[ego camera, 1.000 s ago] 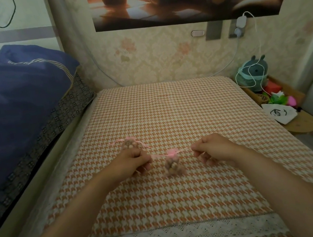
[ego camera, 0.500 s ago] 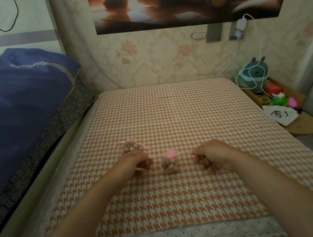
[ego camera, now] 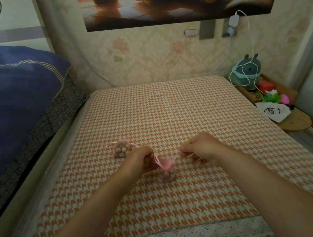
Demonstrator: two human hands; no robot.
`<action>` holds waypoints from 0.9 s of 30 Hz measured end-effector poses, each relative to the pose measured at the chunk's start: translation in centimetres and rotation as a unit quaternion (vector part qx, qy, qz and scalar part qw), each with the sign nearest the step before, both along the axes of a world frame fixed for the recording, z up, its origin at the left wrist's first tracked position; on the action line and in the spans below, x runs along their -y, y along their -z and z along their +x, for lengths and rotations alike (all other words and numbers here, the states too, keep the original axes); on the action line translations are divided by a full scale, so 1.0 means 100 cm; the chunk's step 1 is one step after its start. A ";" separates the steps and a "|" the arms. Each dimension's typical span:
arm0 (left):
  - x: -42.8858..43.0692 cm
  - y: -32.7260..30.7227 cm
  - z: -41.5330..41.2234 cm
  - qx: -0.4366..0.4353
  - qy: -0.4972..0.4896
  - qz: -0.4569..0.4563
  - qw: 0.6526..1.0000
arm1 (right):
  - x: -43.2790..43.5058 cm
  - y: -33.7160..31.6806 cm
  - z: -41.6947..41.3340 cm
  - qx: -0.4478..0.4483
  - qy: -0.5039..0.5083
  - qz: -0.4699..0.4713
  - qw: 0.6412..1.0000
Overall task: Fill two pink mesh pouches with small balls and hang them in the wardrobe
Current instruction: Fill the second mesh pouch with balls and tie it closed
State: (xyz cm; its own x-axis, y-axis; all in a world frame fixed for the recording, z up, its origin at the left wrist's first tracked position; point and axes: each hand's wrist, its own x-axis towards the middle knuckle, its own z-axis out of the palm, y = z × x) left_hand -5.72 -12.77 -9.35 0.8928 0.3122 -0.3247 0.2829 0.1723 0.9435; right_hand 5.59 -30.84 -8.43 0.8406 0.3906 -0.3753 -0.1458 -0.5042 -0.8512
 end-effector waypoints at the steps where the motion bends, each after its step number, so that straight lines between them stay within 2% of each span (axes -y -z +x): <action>1: -0.001 0.002 0.000 -0.003 0.001 0.008 1.000 | -0.004 -0.001 -0.001 -0.007 0.000 0.006 1.000; 6: -0.001 0.008 0.004 0.007 0.010 0.045 0.999 | -0.021 -0.002 -0.006 -0.011 -0.027 0.034 0.999; 13: 0.005 0.011 0.008 0.014 0.046 0.103 0.994 | -0.037 0.004 -0.008 0.063 -0.057 0.039 0.996; 20: 0.004 0.012 0.008 -0.003 0.100 0.073 0.992 | -0.043 0.009 -0.008 0.070 -0.071 0.038 0.994; 27: 0.003 0.017 0.009 -0.006 0.081 0.054 0.995 | -0.037 0.004 -0.003 0.058 -0.070 0.037 0.995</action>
